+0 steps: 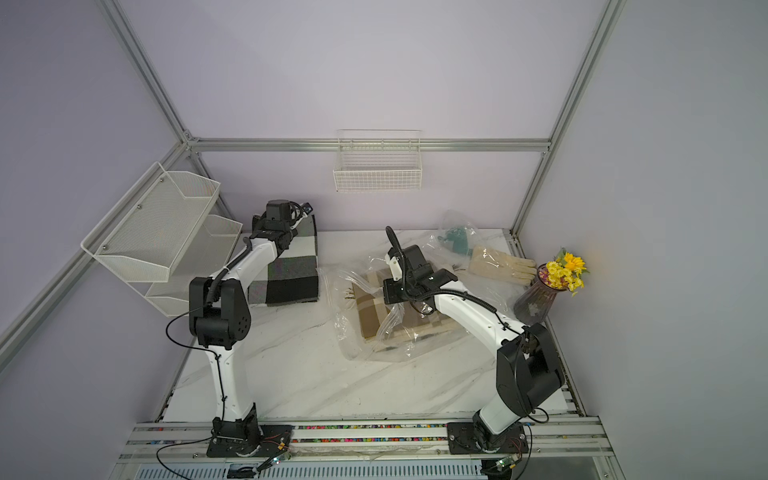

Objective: Take the scarf out of the vacuum bag
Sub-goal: Place the scarf at the center of the board.

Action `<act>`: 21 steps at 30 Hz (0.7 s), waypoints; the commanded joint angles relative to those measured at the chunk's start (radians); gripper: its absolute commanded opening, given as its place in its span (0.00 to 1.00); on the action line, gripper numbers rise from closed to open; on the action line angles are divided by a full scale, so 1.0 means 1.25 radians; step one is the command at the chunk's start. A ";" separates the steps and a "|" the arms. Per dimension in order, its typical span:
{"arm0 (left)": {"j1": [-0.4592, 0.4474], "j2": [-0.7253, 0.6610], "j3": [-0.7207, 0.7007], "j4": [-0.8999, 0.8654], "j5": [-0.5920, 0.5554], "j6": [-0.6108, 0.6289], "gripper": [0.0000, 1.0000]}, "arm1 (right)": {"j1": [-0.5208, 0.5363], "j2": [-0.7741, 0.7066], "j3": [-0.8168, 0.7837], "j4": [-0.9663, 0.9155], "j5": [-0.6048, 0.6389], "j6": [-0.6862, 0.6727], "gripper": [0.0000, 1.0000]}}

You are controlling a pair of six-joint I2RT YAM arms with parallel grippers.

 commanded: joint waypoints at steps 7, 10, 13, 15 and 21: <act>0.005 0.057 0.078 0.057 0.016 -0.033 0.00 | -0.003 -0.019 -0.007 0.024 -0.009 0.002 0.00; 0.005 0.077 0.081 0.054 0.015 -0.044 0.00 | -0.003 -0.019 -0.007 0.025 -0.011 0.003 0.00; 0.005 0.099 0.080 0.053 0.007 -0.052 0.00 | -0.003 -0.018 -0.012 0.033 -0.014 0.002 0.00; 0.005 0.109 0.081 0.044 0.011 -0.053 0.00 | -0.003 -0.015 -0.013 0.033 -0.017 0.002 0.00; 0.006 0.150 0.099 0.041 0.006 -0.075 0.02 | -0.003 -0.017 -0.019 0.035 -0.018 0.002 0.00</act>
